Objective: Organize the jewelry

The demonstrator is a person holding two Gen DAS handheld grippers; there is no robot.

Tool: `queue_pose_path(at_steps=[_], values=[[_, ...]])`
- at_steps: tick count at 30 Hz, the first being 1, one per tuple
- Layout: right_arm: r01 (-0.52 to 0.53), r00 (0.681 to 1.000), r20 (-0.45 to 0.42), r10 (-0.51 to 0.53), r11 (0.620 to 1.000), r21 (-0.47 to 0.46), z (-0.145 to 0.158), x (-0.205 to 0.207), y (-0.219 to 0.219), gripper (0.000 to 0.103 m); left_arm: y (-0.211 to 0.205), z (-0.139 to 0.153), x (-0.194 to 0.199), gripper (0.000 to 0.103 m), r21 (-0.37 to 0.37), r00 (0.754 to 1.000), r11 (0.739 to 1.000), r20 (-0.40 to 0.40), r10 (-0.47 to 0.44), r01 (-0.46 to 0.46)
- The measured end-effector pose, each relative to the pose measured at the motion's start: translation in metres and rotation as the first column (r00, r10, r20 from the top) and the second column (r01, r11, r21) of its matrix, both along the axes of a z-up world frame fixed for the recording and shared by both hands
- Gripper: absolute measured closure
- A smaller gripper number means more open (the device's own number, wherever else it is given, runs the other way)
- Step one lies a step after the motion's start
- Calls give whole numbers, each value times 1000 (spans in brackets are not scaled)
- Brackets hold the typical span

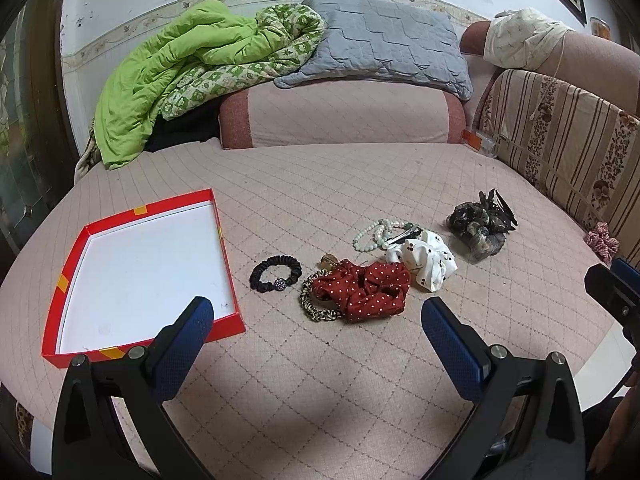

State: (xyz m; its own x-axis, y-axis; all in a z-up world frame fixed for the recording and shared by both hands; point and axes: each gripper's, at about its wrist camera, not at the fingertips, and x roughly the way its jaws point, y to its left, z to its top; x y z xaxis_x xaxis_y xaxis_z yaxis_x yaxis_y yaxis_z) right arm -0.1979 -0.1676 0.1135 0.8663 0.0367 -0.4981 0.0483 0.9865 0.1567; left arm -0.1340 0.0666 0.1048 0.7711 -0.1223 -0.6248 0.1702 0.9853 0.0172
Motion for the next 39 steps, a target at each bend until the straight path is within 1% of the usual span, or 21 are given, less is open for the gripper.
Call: queue_pose_path(at_steps=[16, 22, 25, 26, 28, 31, 35, 39], values=[[-4, 1000, -14, 4, 1000, -4, -5, 4, 0, 0, 0, -3, 5, 0, 2, 1000, 1000, -9, 11, -11], [-6, 999, -34, 6, 1000, 9, -10, 10, -3, 0, 0, -11, 16, 0, -3, 999, 1000, -41, 21, -21], [-2, 999, -40, 3, 1000, 17, -11, 11, -5, 0, 3, -12, 27, 0, -2, 998, 1000, -61, 1, -2], [-2, 999, -42, 3, 1000, 20, -11, 13, -6, 0, 7, -12, 32, 0, -12, 998, 1000, -69, -4, 3], [-6, 998, -54, 8, 999, 32, -13, 17, -10, 0, 21, -11, 51, 0, -61, 994, 998, -109, -14, 7], [-10, 997, -74, 14, 998, 54, -17, 27, -16, 0, 41, -12, 74, 0, -124, 987, 992, -160, -8, -12], [25, 995, -94, -14, 994, 108, -22, 37, -29, 0, 58, -16, 103, 4, -228, 967, 973, -249, -42, -17], [52, 992, -118, -31, 984, 170, -26, 43, -39, 0, 61, -26, 127, 22, -306, 942, 952, -322, -91, -13]])
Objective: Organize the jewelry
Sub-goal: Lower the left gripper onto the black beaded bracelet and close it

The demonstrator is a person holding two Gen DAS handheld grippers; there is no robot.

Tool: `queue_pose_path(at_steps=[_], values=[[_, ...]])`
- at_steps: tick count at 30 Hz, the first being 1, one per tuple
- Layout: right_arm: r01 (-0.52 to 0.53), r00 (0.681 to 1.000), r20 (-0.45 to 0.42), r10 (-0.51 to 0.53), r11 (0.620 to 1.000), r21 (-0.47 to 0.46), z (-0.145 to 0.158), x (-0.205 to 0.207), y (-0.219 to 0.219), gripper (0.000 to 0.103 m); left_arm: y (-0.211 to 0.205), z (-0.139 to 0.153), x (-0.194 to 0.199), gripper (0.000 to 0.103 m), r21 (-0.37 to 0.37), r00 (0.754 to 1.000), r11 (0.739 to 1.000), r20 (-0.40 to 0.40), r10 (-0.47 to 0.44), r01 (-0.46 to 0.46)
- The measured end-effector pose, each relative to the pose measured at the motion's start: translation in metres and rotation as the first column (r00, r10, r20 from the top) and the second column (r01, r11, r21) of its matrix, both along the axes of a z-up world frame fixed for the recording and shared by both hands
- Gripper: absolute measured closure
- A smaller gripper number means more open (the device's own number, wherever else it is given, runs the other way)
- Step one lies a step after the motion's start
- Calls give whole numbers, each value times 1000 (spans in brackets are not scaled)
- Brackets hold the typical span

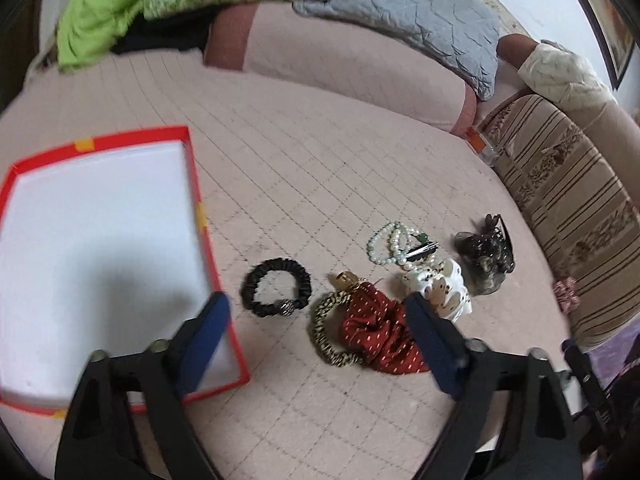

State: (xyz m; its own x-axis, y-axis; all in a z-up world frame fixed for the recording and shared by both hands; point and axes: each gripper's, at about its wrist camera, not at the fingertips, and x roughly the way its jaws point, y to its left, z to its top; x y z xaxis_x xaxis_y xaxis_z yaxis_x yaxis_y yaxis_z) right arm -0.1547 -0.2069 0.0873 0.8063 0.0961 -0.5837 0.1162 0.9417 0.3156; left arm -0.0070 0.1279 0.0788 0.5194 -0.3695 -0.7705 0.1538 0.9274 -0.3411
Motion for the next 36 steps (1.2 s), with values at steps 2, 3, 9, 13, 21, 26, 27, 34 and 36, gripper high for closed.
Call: queue_pose_path(at_steps=[2, 3, 9, 13, 21, 26, 27, 34, 36], values=[[-1, 1000, -3, 1, 1000, 10, -1, 2, -1, 0, -1, -6, 12, 26, -10, 999, 1000, -39, -6, 6], [-2, 1000, -7, 2, 1000, 11, -2, 3, 0, 0, -1, -9, 18, 27, -10, 999, 1000, -54, -8, 8], [15, 1000, -21, -14, 1000, 16, -1, 19, -7, 0, -5, -18, 46, 45, 9, 995, 999, -94, -32, 33], [49, 999, -2, -49, 999, 13, 7, 36, -13, 0, -2, -34, 61, 57, 21, 989, 999, -141, -41, 45], [93, 996, 10, -94, 994, 58, 9, 75, -18, 0, -4, -54, 79, 75, 93, 982, 991, -173, -80, 97], [139, 990, -28, -137, 984, 109, -3, 85, -35, 0, -21, -60, 79, 82, 192, 978, 967, -154, -141, 170], [150, 989, -34, -147, 981, 119, -5, 86, -39, 0, -24, -60, 77, 82, 213, 977, 960, -150, -150, 180], [199, 979, -69, -190, 966, 163, -15, 86, -58, 0, -15, -57, 72, 82, 184, 967, 958, -176, -186, 218], [197, 980, -72, -187, 965, 172, -15, 86, -59, 0, -10, -54, 71, 82, 166, 965, 960, -176, -195, 224]])
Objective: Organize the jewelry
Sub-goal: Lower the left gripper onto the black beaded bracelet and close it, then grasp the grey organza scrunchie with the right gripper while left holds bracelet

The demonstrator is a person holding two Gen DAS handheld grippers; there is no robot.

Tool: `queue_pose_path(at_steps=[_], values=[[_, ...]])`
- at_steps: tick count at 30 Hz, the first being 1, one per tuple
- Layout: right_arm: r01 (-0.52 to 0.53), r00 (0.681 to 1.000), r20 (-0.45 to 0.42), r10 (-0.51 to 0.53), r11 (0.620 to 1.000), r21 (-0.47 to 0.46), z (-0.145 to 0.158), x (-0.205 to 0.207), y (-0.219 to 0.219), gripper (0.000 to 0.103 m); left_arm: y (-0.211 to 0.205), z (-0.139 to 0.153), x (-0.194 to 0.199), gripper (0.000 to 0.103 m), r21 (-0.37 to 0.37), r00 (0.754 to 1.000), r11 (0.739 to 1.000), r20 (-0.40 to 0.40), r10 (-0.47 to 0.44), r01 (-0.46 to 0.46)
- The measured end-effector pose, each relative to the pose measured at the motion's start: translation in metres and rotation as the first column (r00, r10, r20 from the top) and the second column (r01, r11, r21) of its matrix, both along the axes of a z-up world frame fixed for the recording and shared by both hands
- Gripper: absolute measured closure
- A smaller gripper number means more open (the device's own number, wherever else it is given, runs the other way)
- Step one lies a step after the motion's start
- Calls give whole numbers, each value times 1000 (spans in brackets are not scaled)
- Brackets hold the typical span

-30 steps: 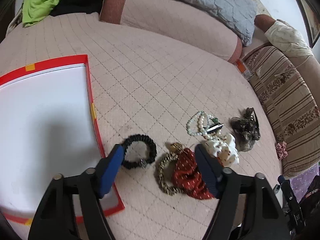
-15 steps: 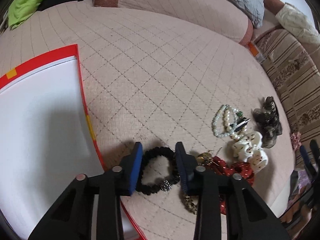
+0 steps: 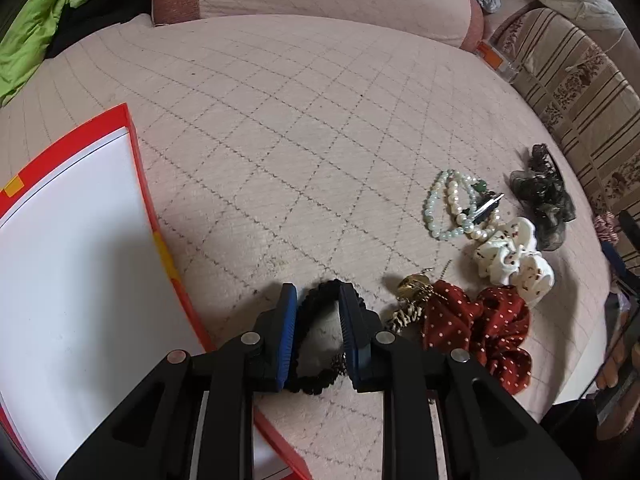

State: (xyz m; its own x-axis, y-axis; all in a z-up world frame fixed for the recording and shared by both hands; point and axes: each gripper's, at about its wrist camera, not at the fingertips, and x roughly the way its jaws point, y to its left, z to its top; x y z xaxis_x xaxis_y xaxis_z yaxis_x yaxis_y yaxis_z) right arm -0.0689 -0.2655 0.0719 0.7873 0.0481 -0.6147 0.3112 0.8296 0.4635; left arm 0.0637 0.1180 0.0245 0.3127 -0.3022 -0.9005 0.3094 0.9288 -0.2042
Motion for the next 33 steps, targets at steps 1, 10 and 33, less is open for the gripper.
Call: queue_pose_path(at_steps=[1, 10, 33], values=[[-2, 1000, 1, 2, 1000, 1, 0, 0, 0, 0, 0, 0, 0, 82, 3, 1000, 1000, -5, -11, 11], [-4, 1000, 2, 4, 1000, 11, 0, 1, 2, 0, -23, -6, -10, 83, 142, 994, 985, 37, -105, 99], [-61, 988, -141, 57, 998, -23, -33, 61, 8, 0, -7, 62, -16, 96, -211, 946, 977, 317, 63, 5]])
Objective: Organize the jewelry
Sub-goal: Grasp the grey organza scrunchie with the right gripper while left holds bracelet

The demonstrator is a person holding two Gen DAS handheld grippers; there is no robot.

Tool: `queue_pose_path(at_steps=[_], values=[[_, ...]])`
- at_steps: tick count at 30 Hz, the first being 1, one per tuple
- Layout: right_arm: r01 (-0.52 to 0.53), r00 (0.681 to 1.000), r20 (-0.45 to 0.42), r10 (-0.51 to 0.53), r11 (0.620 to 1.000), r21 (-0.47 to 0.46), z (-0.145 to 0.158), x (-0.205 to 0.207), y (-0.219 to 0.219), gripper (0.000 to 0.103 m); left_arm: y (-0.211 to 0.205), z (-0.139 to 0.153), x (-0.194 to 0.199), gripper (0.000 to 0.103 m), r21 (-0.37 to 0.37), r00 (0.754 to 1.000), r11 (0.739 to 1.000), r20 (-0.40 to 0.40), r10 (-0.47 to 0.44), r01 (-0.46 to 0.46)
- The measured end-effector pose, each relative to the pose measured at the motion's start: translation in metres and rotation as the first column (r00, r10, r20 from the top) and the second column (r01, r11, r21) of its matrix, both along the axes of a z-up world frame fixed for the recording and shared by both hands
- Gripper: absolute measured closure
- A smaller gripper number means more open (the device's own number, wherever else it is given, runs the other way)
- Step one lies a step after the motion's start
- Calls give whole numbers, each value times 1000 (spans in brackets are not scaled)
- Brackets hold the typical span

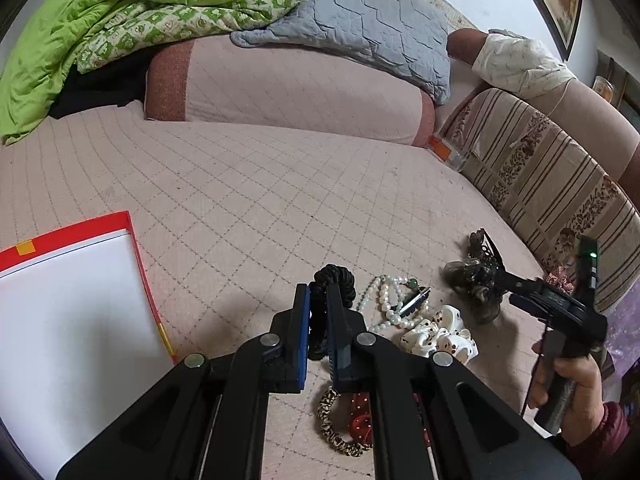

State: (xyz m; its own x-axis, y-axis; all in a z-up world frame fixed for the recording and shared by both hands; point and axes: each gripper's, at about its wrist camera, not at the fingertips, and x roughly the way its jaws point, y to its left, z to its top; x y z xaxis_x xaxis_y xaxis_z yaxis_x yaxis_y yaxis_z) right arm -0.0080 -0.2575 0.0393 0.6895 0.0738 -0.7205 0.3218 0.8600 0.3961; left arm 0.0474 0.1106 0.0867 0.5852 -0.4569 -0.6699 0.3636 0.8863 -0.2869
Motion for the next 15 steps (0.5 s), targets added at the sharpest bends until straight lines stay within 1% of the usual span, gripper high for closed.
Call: queue_pose_path(at_steps=[1, 2, 3, 4, 5, 6, 7, 9, 11, 15], values=[[1, 1000, -18, -1, 1000, -7, -5, 7, -1, 3, 0, 0, 0, 96, 2, 1000, 1000, -3, -2, 2], [-2, 999, -32, 2, 1000, -13, -9, 12, -1, 10, 1, -1, 0, 96, 3, 1000, 1000, -5, -2, 2], [-6, 999, -44, 6, 1000, -14, -12, 15, -2, 34, 1, -1, 0, 96, 4, 1000, 1000, -2, 2, -2], [-24, 998, -64, 24, 1000, 8, -20, 21, -3, 55, 3, -3, -1, 96, 5, 1000, 1000, -2, 3, -3], [-28, 997, -74, 31, 999, 33, -24, 23, -4, 58, 3, -3, -1, 96, 4, 1000, 1000, -3, 5, -4], [-24, 997, -71, 27, 999, 42, -25, 22, -5, 68, 5, -3, -1, 96, 3, 1000, 1000, -1, 8, -8], [-22, 998, -57, 25, 999, 44, -22, 20, -5, 72, 6, -2, -1, 96, 3, 1000, 1000, 1, 12, -12], [-34, 999, -28, 34, 999, 6, -11, 16, 0, 75, 9, -2, -2, 96, -1, 1000, 1000, 3, 18, -18], [-41, 999, 20, 42, 999, -36, 3, 9, 7, 76, 11, -1, -2, 96, -2, 1000, 1000, 8, 27, -27], [-66, 987, 139, 75, 996, -65, 28, -1, 22, 76, 18, 2, -5, 96, -7, 999, 999, 19, 49, -49]])
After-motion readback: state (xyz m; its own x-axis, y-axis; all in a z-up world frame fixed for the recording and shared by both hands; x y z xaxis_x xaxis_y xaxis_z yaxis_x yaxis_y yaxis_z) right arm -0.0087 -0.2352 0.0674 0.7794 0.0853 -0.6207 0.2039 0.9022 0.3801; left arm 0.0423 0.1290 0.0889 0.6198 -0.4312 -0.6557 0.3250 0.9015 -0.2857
